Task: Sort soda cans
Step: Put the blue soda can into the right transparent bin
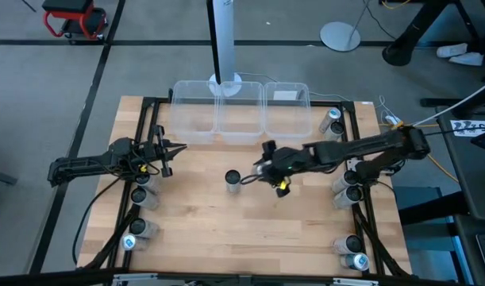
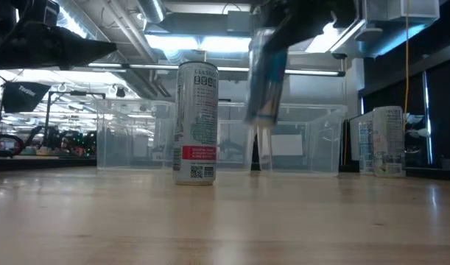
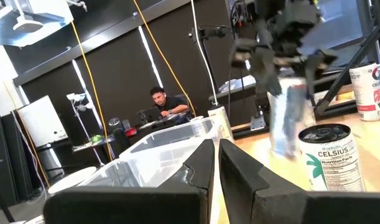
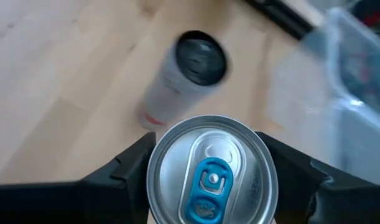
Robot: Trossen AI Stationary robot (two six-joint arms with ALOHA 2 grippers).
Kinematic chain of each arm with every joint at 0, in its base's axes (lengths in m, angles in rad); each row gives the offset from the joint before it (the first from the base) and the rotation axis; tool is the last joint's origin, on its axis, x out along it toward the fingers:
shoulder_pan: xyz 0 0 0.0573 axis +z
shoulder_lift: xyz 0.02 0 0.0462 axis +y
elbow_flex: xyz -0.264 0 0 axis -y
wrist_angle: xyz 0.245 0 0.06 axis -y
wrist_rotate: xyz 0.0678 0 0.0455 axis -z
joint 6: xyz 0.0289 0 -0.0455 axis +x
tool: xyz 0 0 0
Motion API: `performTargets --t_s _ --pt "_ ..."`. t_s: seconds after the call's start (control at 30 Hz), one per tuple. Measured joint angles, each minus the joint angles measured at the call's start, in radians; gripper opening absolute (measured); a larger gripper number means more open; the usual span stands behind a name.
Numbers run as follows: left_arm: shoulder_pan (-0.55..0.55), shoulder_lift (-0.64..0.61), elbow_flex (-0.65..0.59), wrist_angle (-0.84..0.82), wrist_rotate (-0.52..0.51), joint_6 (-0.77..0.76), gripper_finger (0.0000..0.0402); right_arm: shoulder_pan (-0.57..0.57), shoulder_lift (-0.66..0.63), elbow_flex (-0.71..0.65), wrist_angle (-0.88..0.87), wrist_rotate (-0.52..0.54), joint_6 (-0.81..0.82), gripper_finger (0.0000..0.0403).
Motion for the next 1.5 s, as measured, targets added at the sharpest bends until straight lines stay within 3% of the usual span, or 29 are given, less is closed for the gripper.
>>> performTargets --t_s 0.3,0.6,1.1,1.5 --pt "0.0 0.0 0.0 0.003 0.0 0.004 0.0017 -0.071 -0.203 0.0 -0.097 0.117 -0.049 0.0229" --pt "0.0 0.0 0.0 0.003 0.0 0.004 0.0017 -0.269 -0.294 0.001 -0.125 0.139 -0.166 0.0229" --pt "0.0 0.001 0.0 0.0 0.0 0.004 0.0017 -0.66 -0.287 0.001 -0.138 -0.007 -0.299 0.0229" --pt "0.0 0.001 0.0 -0.001 0.0 0.013 0.0017 -0.821 -0.094 0.002 -0.107 -0.104 -0.365 0.0229"
